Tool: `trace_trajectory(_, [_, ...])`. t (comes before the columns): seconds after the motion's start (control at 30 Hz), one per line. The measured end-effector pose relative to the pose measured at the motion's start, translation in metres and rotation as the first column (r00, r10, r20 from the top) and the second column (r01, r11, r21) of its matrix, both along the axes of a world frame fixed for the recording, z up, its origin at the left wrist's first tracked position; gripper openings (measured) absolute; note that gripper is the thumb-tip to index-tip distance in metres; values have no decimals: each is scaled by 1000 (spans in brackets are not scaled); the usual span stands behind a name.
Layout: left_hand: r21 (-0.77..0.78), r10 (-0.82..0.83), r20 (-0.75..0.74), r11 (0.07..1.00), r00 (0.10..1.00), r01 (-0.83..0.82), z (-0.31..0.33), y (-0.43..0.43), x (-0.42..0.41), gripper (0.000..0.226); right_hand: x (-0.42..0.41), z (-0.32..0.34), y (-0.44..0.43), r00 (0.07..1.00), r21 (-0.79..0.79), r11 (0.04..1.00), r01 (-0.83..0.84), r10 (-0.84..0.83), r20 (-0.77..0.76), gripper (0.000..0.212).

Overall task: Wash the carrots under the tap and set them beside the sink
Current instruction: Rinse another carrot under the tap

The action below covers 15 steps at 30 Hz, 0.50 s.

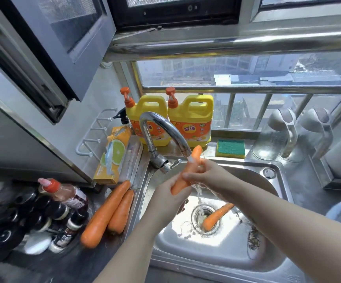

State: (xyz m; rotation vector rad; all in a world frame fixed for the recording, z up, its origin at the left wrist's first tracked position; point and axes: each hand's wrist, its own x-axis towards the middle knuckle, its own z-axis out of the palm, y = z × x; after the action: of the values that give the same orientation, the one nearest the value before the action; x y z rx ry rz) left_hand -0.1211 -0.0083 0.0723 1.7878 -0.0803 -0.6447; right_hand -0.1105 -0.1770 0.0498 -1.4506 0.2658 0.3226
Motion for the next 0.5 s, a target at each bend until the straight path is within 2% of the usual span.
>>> trace_trajectory(0.07, [-16, -14, -37, 1000, 999, 13, 3, -1, 0, 24, 2, 3, -3, 999, -44, 998, 50, -51, -2, 24])
trace_trajectory(0.17, [-54, -31, -135, 998, 990, 24, 5, 1, -6, 21, 1, 2, 2, 986, -125, 980, 152, -158, -42, 46])
trace_trajectory(0.27, [-112, 22, -300, 992, 954, -58, 8, 8, -11, 23, -10, -1, 21, 987, 47, 990, 136, -131, -95, 29])
trace_trajectory(0.33, [-157, 42, -399, 981, 916, -113, 10, 14, -13, 25, -13, 0, 30, 975, 162, 966, 201, -182, -125, 15])
trace_trajectory(0.4, [-154, 26, -403, 983, 915, -96, 11, 20, -15, 26, -9, 0, 35, 949, 191, 933, 306, -282, -142, 4])
trace_trajectory(0.5, [-67, -46, -266, 997, 963, 29, 11, 23, -19, 28, 0, -1, 39, 887, 145, 881, 451, -424, -182, 23])
